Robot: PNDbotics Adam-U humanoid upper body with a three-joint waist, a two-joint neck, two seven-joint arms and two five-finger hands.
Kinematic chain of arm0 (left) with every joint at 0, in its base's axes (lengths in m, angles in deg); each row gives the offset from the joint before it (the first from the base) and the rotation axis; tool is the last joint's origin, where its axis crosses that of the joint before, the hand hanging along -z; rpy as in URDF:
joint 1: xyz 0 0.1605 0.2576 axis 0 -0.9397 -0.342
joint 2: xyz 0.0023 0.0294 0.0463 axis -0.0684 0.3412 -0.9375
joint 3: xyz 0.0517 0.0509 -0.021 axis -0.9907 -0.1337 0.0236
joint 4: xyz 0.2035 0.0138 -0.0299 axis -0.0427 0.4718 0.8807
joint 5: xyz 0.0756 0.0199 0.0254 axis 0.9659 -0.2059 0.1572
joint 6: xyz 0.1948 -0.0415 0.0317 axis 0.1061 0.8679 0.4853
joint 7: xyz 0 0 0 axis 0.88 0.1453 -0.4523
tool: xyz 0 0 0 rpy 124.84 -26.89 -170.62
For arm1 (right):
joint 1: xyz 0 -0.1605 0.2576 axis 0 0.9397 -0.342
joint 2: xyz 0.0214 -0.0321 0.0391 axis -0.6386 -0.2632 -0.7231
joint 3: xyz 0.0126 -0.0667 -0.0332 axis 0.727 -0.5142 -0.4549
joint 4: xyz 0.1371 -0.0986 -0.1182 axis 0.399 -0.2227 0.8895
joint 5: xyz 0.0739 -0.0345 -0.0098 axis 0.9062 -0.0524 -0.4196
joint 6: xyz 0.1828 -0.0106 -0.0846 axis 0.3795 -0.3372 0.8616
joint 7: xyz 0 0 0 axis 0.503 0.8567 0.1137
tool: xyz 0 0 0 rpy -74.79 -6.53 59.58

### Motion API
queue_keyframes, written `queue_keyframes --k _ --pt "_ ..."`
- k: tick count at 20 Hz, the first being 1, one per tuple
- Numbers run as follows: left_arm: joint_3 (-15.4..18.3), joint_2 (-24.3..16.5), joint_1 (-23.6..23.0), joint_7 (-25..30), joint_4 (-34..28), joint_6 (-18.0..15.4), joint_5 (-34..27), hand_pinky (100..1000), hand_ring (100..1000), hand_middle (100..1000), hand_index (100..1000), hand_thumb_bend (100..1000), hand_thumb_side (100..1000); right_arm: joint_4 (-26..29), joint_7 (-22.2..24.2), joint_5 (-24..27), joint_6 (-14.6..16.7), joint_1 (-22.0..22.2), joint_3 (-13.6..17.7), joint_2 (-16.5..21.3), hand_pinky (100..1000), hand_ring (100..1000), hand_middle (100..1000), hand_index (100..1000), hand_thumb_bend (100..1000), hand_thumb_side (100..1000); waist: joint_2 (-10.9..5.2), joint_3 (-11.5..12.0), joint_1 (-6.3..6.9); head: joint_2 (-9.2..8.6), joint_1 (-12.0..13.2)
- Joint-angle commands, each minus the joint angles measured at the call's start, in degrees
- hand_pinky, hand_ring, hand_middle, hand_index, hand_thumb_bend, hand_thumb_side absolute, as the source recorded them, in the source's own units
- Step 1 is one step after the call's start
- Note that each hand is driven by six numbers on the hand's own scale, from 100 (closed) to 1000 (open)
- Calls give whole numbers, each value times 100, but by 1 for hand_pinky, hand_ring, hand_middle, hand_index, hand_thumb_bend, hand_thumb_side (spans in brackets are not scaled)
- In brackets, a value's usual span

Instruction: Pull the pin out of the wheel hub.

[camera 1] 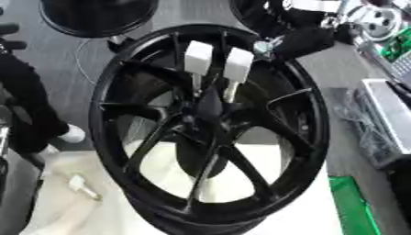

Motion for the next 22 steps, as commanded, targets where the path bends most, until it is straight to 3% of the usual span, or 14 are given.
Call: queue_keyframes --k 1,3,4,10,22 --pt "91 -116 44 -49 -125 -7 -5 569 637 700 733 100 764 124 125 2 4 -135 8 92 907 847 843 915 100 412 -96 -3 10 -8 3" --pt "125 -106 52 -76 -136 -9 -2 571 640 701 733 100 794 139 204 -27 18 -133 -19 75 907 847 842 915 100 408 -103 6 2 -3 -9" --pt "144 -100 57 -97 -141 -10 -1 572 641 702 734 100 760 140 237 -50 26 -129 -28 70 906 847 841 914 100 420 -107 13 -2 -6 -13" --pt "264 -66 90 -261 -178 7 67 583 655 712 738 100 750 91 393 -227 158 -101 -52 36 908 850 842 915 100 429 -112 59 -20 -9 -59" --pt "249 -40 118 -238 -257 2 158 589 665 717 740 100 747 -5 318 -732 514 -96 -12 -1 920 868 850 919 100 452 -96 92 -21 -12 -121"
